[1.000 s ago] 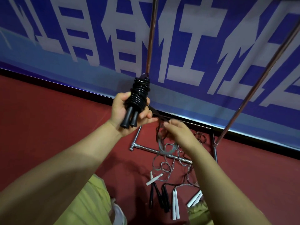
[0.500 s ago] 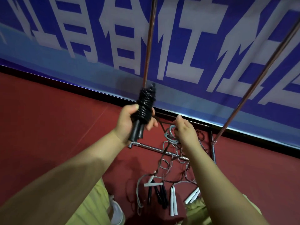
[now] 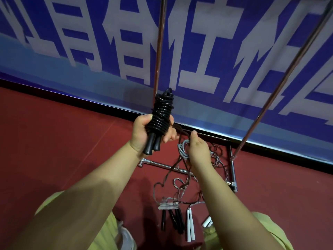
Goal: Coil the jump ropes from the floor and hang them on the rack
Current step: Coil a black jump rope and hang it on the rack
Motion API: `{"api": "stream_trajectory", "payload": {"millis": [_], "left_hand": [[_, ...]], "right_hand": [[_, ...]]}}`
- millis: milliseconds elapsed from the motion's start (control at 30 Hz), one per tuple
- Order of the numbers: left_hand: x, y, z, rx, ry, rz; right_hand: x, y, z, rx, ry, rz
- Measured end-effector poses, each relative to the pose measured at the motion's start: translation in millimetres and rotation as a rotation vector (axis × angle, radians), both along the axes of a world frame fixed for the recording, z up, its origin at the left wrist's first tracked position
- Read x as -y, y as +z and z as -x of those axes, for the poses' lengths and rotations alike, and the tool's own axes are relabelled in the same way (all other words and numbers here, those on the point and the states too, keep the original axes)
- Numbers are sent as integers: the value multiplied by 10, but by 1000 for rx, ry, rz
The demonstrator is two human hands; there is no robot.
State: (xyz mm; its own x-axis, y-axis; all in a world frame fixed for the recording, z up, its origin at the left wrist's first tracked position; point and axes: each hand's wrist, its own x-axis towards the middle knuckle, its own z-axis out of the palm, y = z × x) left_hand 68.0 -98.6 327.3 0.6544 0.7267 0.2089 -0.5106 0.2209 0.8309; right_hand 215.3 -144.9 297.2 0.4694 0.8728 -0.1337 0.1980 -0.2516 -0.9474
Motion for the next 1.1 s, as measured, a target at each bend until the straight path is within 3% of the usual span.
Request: {"api": "stream_trajectory", "payload": {"millis": [167, 267, 433, 533, 633, 733, 833, 900, 1000, 1033, 1100], "left_hand": [[-53, 77, -53, 22, -72, -47], [-86, 43, -40, -10, -118, -58], [147, -295, -102, 2, -139, 8], [211, -374, -145, 108, 11, 190], [92, -324, -42, 153, 238, 370], [-8, -285, -7, 119, 347, 436], [-74, -252, -53, 79, 376, 468], [-126, -219, -69, 6, 354, 476], [-140, -129, -76, -140, 242, 434], [-125, -93, -82, -168, 198, 413], [-88, -38, -96, -189, 116, 373]], "right_hand": [[-17, -57, 66, -270, 69, 114], [-30, -15, 26, -339, -24, 149], [-145, -37, -93, -187, -239, 90], [-112, -64, -71, -246, -231, 68], [22, -84, -109, -481, -120, 119], [117, -34, -176, -595, 64, 52], [123, 130, -246, -628, 92, -52], [112, 211, -300, -528, 111, -21], [120, 231, -428, -15, 157, 155], [129, 223, -467, 75, 151, 154], [149, 220, -483, 72, 136, 64]]}}
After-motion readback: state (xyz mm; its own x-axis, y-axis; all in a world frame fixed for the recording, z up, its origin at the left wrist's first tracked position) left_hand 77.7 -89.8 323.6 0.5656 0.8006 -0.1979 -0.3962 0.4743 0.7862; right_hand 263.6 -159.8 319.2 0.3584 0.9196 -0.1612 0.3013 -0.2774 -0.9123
